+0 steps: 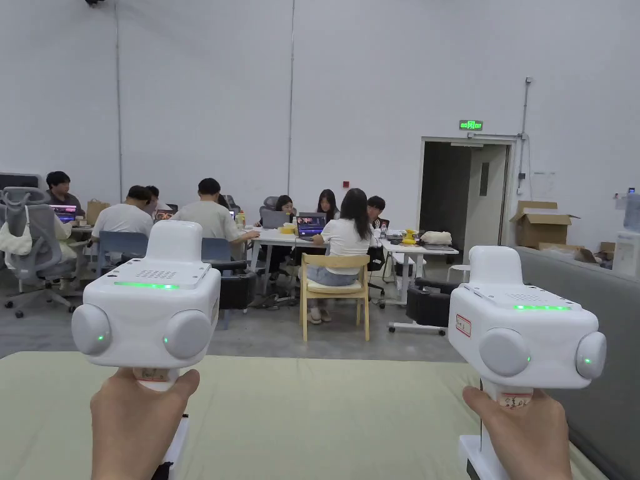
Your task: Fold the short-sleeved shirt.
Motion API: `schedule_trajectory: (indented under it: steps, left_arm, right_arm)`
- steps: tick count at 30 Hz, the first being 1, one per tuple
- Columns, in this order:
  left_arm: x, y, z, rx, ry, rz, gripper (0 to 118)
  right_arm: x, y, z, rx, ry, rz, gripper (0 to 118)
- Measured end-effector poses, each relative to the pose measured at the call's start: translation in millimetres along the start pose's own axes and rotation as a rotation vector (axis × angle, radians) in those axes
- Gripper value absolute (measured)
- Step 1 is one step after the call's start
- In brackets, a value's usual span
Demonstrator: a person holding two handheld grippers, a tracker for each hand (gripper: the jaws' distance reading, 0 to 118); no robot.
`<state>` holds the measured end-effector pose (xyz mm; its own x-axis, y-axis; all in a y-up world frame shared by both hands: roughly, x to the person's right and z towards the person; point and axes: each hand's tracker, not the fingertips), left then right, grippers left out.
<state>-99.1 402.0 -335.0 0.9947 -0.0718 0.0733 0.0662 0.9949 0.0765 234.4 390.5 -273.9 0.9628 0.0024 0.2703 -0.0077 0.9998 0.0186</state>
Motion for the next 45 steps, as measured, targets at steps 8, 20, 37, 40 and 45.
schedule_trajectory:
  steps: [8, 20, 37, 40, 45]
  left_arm:
    - [3, -1, 7, -0.005, -0.004, -0.010, 118]
    - [5, -1, 9, -0.013, -0.012, -0.010, 118]
    - [1, -3, 10, -0.012, -0.003, 0.001, 118]
    - [1, -3, 10, -0.010, -0.005, 0.002, 118]
    - [1, -5, 10, -0.011, -0.013, 0.006, 118]
  right_arm:
    - [-1, -1, 0, 0.001, -0.017, 0.021, 118]
    - [-4, -3, 1, -0.005, -0.002, 0.031, 118]
    - [-8, -5, 2, -0.003, 0.006, 0.048, 118]
    - [-7, -7, 3, -0.001, 0.005, 0.048, 118]
    - [-7, -13, 2, -0.005, 0.009, 0.051, 118]
